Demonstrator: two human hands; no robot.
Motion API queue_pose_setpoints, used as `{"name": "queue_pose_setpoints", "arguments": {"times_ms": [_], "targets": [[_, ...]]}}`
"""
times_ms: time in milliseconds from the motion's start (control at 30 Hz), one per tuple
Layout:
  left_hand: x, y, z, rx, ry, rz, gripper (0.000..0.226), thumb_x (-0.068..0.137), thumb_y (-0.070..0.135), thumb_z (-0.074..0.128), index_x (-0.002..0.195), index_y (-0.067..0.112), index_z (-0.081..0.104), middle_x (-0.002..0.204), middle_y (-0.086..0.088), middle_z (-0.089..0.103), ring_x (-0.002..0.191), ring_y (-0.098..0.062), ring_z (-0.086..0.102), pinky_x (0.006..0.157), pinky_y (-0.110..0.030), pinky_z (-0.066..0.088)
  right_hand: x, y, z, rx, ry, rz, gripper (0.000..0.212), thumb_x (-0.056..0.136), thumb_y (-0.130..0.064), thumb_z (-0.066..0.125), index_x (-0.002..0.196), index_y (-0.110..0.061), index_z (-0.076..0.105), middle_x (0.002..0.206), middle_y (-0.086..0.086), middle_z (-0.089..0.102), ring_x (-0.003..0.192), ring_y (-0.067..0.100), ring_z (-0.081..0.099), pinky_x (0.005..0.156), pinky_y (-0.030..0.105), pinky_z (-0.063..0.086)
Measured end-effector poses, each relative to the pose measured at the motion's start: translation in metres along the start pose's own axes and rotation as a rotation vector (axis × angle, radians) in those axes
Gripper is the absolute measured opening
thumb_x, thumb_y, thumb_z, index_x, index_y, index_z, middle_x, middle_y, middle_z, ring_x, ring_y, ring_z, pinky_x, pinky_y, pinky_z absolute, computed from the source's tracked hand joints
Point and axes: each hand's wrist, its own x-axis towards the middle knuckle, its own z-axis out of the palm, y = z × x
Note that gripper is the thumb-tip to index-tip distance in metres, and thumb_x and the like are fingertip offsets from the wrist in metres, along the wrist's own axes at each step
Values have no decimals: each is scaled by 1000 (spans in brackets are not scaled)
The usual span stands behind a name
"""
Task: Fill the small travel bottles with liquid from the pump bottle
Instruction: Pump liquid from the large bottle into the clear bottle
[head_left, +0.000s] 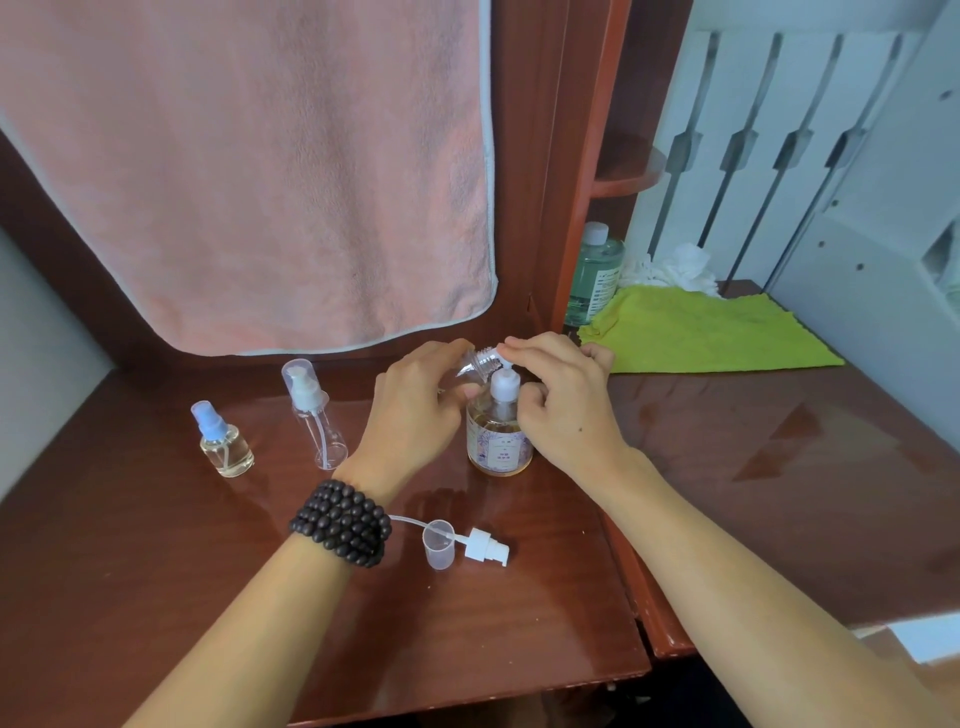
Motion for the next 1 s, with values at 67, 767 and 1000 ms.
{"name": "queue_pose_setpoints", "arguments": {"times_ms": [67, 767, 1000], "targets": [[0, 0, 0, 5, -6, -2, 39, 81, 31, 62, 120, 28, 62, 109, 7, 68, 101, -20, 66, 88, -51, 53, 1, 0, -1, -2, 5, -2, 56, 62, 2, 47, 104, -19, 77, 112, -9, 71, 99, 7, 62, 86, 41, 29], [1, -2, 2, -2, -14, -5, 36, 83, 32, 60, 118, 35, 55, 109, 11, 65, 103, -19, 64, 89, -53, 51, 1, -1, -1, -4, -7, 19, 53, 65, -1, 47, 105, -18, 77, 112, -8, 69, 97, 9, 64, 87, 40, 29], [-2, -6, 7, -9, -33, -11, 33, 82, 28, 61, 115, 31, 61, 101, 13, 62, 95, -19, 63, 86, -52, 53, 2, 2, 1, -15, -12, 30, 51, 62, 1, 46, 94, -21, 79, 97, -9, 72, 90, 12, 65, 81, 46, 33]]}}
